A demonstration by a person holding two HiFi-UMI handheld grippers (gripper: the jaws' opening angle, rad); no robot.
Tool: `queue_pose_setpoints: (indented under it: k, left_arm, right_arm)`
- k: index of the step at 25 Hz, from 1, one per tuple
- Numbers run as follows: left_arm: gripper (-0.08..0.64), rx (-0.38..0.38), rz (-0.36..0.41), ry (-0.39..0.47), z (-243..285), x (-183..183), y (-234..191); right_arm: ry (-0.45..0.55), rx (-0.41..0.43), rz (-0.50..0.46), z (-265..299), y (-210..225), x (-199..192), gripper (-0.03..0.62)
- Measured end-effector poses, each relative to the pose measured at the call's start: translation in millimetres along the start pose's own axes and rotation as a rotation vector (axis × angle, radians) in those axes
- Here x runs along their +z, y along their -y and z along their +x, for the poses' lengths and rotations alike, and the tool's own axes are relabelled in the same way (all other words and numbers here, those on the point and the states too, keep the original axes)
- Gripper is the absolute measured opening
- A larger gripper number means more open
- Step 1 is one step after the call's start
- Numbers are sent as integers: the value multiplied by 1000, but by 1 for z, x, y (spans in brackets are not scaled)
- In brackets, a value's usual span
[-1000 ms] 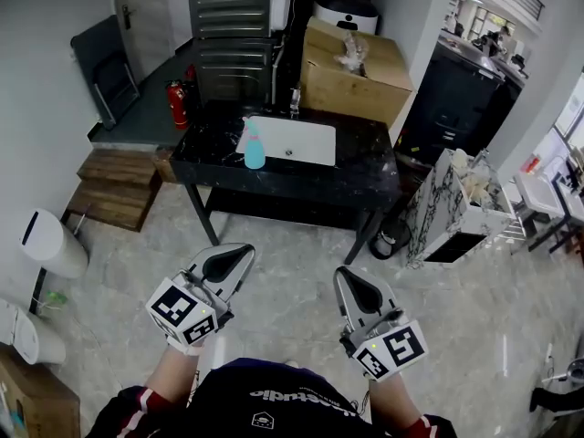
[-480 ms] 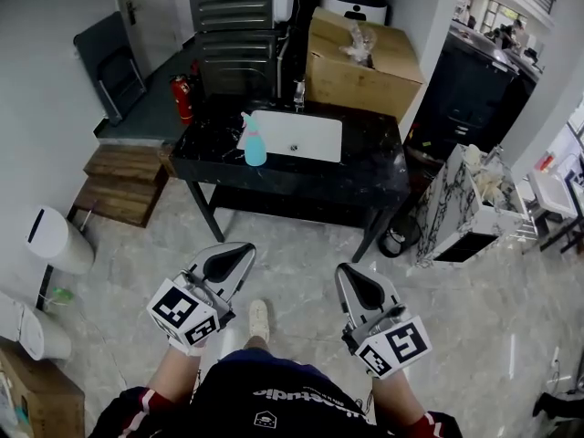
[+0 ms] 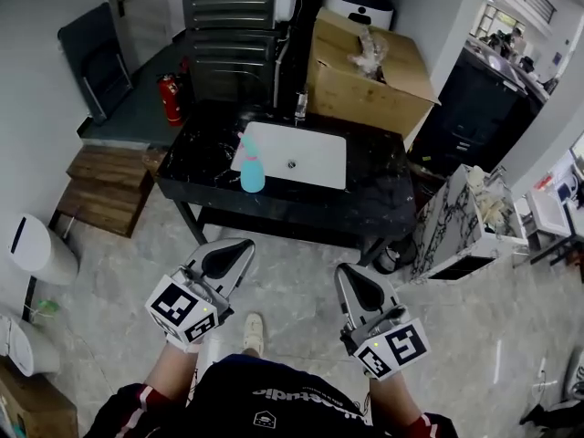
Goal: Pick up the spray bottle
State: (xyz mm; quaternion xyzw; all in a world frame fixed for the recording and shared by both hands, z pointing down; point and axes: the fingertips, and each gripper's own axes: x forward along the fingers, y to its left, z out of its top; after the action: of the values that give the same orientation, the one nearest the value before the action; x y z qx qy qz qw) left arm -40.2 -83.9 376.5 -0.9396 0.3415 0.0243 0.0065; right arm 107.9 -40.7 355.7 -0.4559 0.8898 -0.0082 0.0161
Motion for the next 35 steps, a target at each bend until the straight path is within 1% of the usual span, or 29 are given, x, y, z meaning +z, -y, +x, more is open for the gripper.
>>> queue_pose_setpoints:
  k: [4, 9, 13, 15, 16, 17, 22, 23, 27, 30, 33, 35]
  left_arm:
    - [15, -8, -5, -4, 31, 3, -63]
    - [15, -27, 11, -19, 59, 6, -128]
    - [17, -30, 23, 1, 73, 7, -163]
    - [20, -20, 14, 2, 81, 2, -177]
    - [46, -20, 8, -5, 85, -3, -181]
    - [91, -22, 2, -17, 89, -9, -185]
    - [188, -3, -7, -82, 114, -40, -204]
    - [198, 4, -5, -95, 120, -48, -208]
    - [224, 57, -7, -148, 142, -82, -227]
    - [233, 107, -3, -208, 158, -112, -249]
    - [235, 127, -22, -276, 171, -145, -264]
    - [241, 133, -36, -303, 178, -160, -269]
  right_arm:
    - [6, -7, -7, 64, 21, 9, 37]
    - [20, -30, -4, 130, 37, 18, 37]
    - [24, -43, -17, 164, 42, 22, 37]
    - [23, -50, -19, 173, 46, 22, 37]
    - [17, -53, -17, 176, 49, 20, 37]
    - [9, -55, -12, 179, 52, 18, 37]
    - [-8, -48, -4, 190, 68, 14, 37]
    - [-7, -44, -7, 191, 71, 14, 37]
    - [-16, -28, -19, 192, 85, 12, 37]
    - [-21, -25, -20, 192, 94, 13, 37]
    - [-26, -29, -23, 190, 101, 14, 37]
    - [-32, -33, -25, 188, 105, 14, 37]
